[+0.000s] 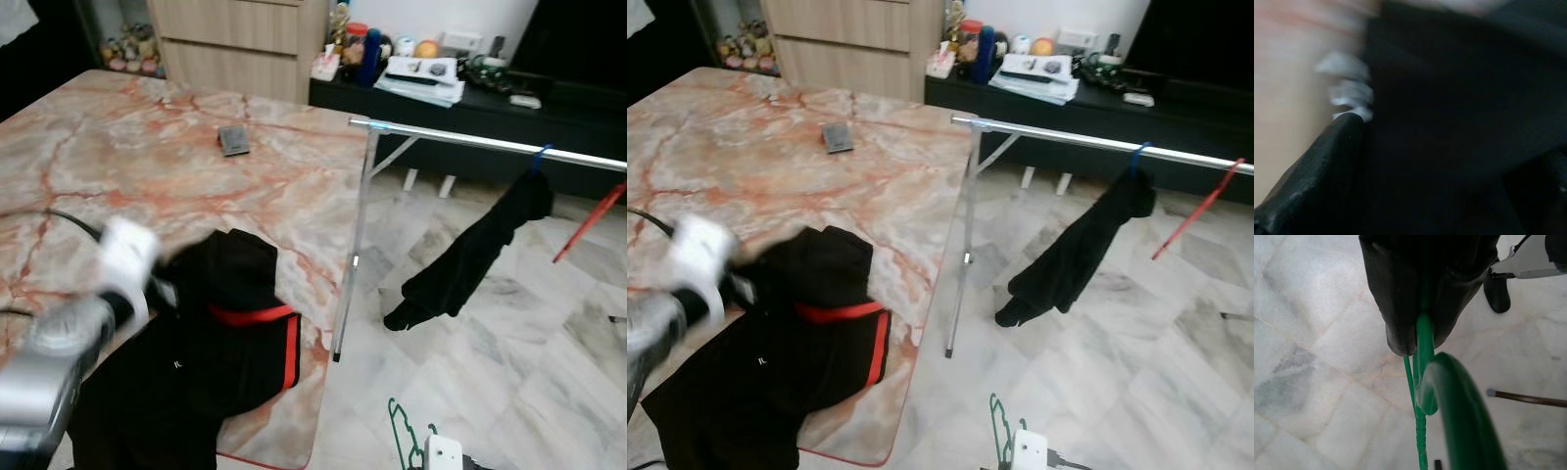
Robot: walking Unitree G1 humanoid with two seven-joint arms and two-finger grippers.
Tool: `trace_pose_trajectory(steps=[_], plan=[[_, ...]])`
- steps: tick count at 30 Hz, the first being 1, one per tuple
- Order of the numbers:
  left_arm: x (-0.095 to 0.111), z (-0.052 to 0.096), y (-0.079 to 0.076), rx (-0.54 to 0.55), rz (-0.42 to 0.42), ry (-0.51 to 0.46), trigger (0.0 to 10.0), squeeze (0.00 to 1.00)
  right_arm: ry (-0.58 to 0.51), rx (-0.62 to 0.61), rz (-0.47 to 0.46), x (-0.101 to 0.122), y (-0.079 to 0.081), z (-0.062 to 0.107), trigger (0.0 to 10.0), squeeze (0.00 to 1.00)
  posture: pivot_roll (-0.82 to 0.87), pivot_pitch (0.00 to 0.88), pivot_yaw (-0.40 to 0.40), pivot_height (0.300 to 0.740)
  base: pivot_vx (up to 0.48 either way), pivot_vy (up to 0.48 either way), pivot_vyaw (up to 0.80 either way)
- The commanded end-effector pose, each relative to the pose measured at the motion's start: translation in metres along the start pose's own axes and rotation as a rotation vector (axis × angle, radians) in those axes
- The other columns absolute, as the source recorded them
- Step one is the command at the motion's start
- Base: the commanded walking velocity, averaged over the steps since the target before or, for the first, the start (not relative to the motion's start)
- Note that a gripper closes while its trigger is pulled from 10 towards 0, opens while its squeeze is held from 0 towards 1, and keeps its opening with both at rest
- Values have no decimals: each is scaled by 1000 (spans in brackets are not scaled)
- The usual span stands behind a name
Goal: Hang hanger
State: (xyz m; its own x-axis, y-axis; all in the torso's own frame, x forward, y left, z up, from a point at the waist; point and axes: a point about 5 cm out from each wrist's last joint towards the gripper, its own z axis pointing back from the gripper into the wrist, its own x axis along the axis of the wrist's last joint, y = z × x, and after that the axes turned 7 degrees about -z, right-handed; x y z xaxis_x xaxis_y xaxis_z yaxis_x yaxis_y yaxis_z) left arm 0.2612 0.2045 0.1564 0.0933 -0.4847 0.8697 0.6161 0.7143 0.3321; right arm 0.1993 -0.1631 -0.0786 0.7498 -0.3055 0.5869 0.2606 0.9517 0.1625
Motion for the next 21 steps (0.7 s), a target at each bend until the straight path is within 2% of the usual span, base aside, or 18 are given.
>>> trace_pose_trajectory(steps=[1,2,4,5,7,8,9,10,12,14,15,16,17,18,19,21], plan=[[4,5,-25,-222,-9,-15,10000,0,19,1,-18,-5,2,1,10000,0,117,141,-35,740,0,0,0],[2,7,-24,-219,-5,-11,10000,0,19,2,-18,-5,2,1,10000,0,117,141,-35,740,0,0,0],[3,8,-14,-141,18,-35,10000,0,20,3,-16,-5,2,0,10000,0,120,142,-36,740,0,0,0],[8,7,-2,-43,57,-90,10000,0,20,4,-14,-5,2,0,10000,0,124,142,-37,740,0,0,0],[12,6,8,33,105,-137,10000,0,20,5,-15,-5,2,0,10000,0,121,141,-37,740,0,0,0],[14,6,16,106,105,-158,10000,0,20,5,-14,-5,2,0,10000,0,118,141,-37,740,0,0,0],[16,6,43,346,166,-176,10000,0,19,6,-13,-5,2,0,10000,0,122,141,-37,740,0,0,0],[16,7,55,465,214,-187,10000,0,19,6,-13,-5,1,0,10000,0,122,141,-37,740,0,0,0],[16,11,68,601,251,-196,10000,0,19,5,-12,-5,1,0,10000,0,119,139,-38,740,0,0,0],[16,12,67,578,244,-191,10000,0,19,5,-12,-5,1,0,10000,0,117,139,-38,740,0,0,0],[18,8,54,448,203,-179,10000,0,19,5,-12,-5,1,0,10000,0,115,139,-40,740,0,0,0],[17,5,47,383,187,-169,10000,0,19,6,-11,-5,1,0,10000,0,115,139,-40,740,0,0,0],[18,4,31,234,148,-159,10000,0,20,6,-11,-5,1,0,10000,0,115,139,-40,740,0,0,0],[16,5,7,15,106,-141,10000,0,20,6,-11,-5,1,0,10000,0,115,139,-40,740,0,0,0],[14,8,-6,-91,96,-125,10000,0,21,6,-11,-5,1,0,10000,0,115,139,-40,740,0,0,0],[13,11,-9,-124,89,-131,10000,0,21,6,-11,-5,1,1,10000,0,117,138,-37,740,0,0,0]])
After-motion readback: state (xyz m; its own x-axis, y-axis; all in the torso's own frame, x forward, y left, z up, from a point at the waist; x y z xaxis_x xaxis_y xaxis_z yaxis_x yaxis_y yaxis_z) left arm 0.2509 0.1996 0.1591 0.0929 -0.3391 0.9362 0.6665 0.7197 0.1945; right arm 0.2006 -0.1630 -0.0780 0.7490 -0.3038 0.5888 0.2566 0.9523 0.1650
